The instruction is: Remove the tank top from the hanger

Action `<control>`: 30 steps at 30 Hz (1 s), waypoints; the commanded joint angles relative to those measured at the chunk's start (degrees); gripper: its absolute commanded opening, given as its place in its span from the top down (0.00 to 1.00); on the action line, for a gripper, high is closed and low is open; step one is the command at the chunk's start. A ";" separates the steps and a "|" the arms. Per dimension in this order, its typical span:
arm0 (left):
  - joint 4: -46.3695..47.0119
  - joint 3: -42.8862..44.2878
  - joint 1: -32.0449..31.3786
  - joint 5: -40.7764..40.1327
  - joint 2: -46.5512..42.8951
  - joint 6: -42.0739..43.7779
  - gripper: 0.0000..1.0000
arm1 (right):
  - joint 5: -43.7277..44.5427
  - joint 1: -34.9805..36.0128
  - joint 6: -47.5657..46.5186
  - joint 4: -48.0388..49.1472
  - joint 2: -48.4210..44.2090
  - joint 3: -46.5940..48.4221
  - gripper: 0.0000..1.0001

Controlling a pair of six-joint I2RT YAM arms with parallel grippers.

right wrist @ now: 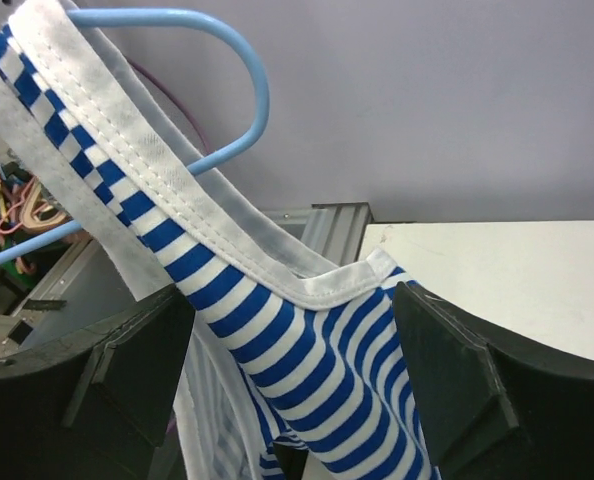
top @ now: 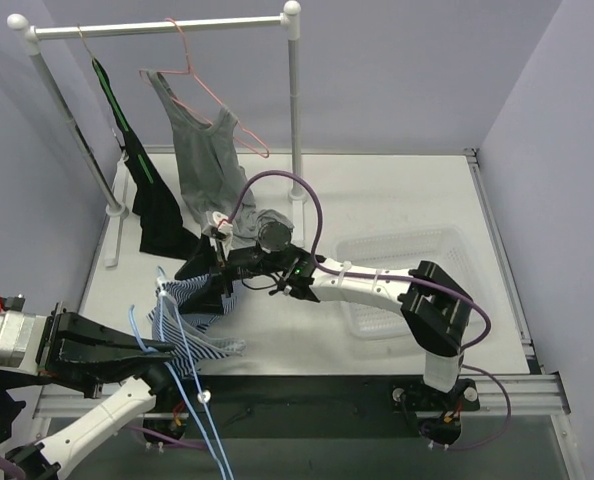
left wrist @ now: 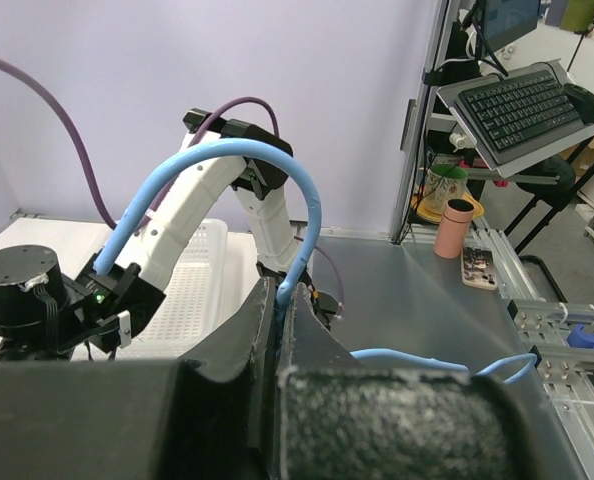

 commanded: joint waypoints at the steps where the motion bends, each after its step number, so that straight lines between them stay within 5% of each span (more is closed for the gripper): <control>1: 3.32 1.06 -0.01 -0.68 -1.16 0.09 1.00 | -3.96 1.15 0.19 4.94 0.96 2.55 0.28; 3: 3.58 0.89 -0.01 -0.77 -1.17 0.00 1.00 | -1.08 0.89 0.28 4.50 0.87 1.76 0.60; 7: 5.42 -0.78 -0.01 -0.51 -1.52 -1.22 1.00 | 5.17 -0.86 0.36 4.06 -1.05 -1.14 1.00; 13: 9.73 -4.12 0.08 0.63 -2.22 -4.74 1.00 | 23.07 -6.22 0.46 -14.19 -7.29 -1.59 1.00; 21: 7.63 -4.39 0.08 -1.30 -3.80 -4.13 1.00 | 35.49 -10.80 -0.34 -43.53 -15.19 5.96 1.00; 30: -4.15 -1.40 -0.01 -14.46 -3.63 3.60 1.00 | 44.27 -11.42 -1.92 -62.63 -26.88 15.37 1.00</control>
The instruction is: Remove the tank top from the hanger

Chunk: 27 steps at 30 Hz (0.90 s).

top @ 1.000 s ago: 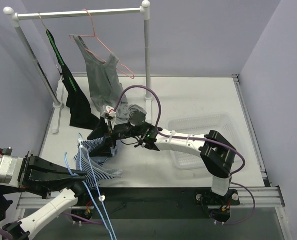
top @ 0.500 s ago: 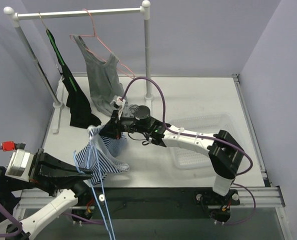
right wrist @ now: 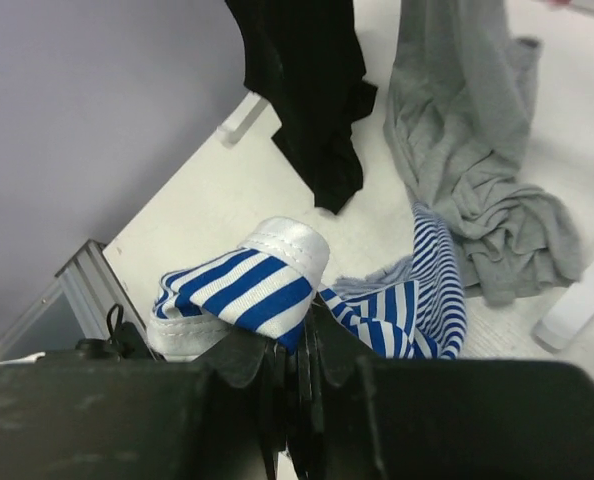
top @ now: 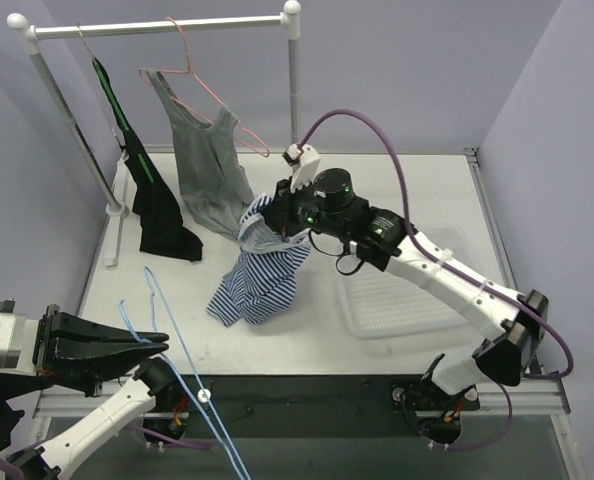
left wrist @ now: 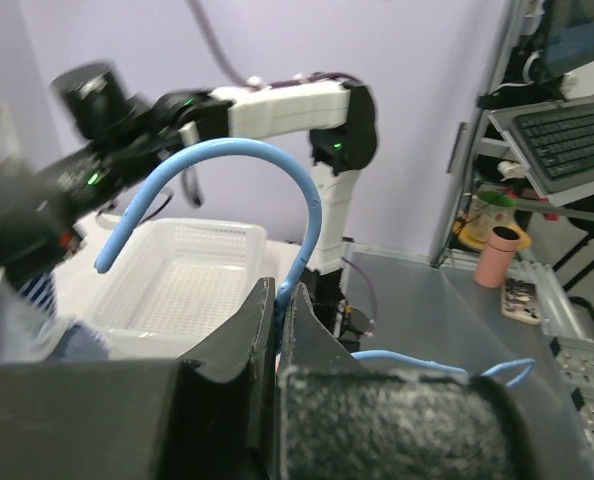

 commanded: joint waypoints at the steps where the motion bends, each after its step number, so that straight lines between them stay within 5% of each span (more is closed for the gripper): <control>1: -5.92 1.75 -0.01 -8.99 0.13 5.09 1.00 | 7.92 0.17 -1.66 -9.34 -7.93 10.53 1.00; 8: -9.36 0.69 -0.01 -17.00 0.13 7.56 1.00 | 14.60 -0.10 -5.52 -20.50 -10.22 29.17 1.00; 15: -10.94 1.04 0.08 -21.04 0.30 8.00 1.00 | 25.23 -0.01 -14.83 -21.65 -13.11 36.92 1.00; 27: -11.12 1.66 0.08 -21.84 1.18 8.44 1.00 | 41.23 -0.27 -33.82 -21.04 -19.27 33.96 1.00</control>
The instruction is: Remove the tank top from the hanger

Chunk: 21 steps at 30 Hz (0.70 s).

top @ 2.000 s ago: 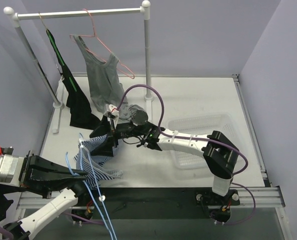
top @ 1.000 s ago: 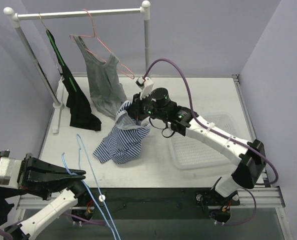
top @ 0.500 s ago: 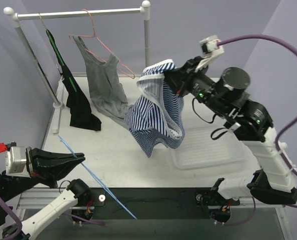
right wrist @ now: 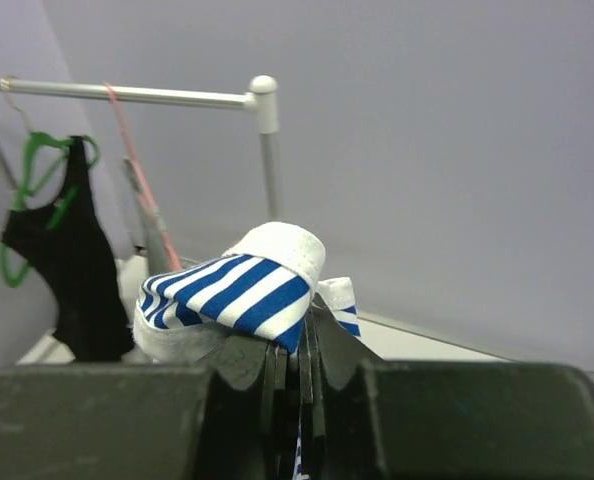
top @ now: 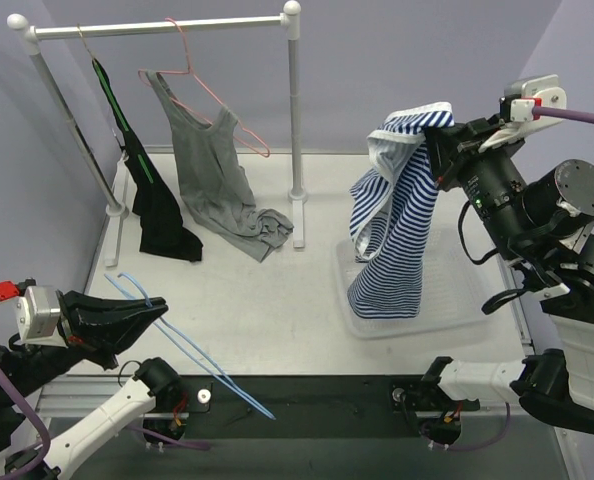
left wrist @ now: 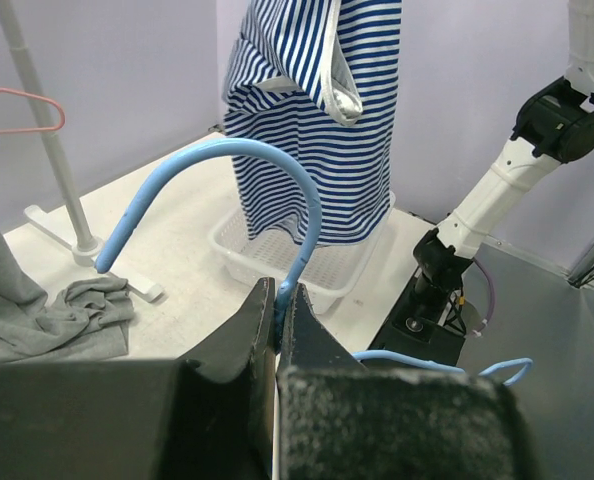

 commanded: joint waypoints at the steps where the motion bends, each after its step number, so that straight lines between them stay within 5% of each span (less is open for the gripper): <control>1: 0.99 1.29 -0.01 -1.18 1.23 0.85 1.00 | 10.45 -0.27 -11.15 2.92 -2.88 -4.01 1.00; 10: 2.31 -0.38 -0.01 -1.18 1.49 0.50 1.00 | 17.41 -3.59 -7.84 3.18 -7.27 -19.30 1.00; 21: 2.13 -0.91 -0.01 -2.06 1.23 0.24 1.00 | 10.91 -17.75 8.77 2.39 -6.83 -34.69 1.00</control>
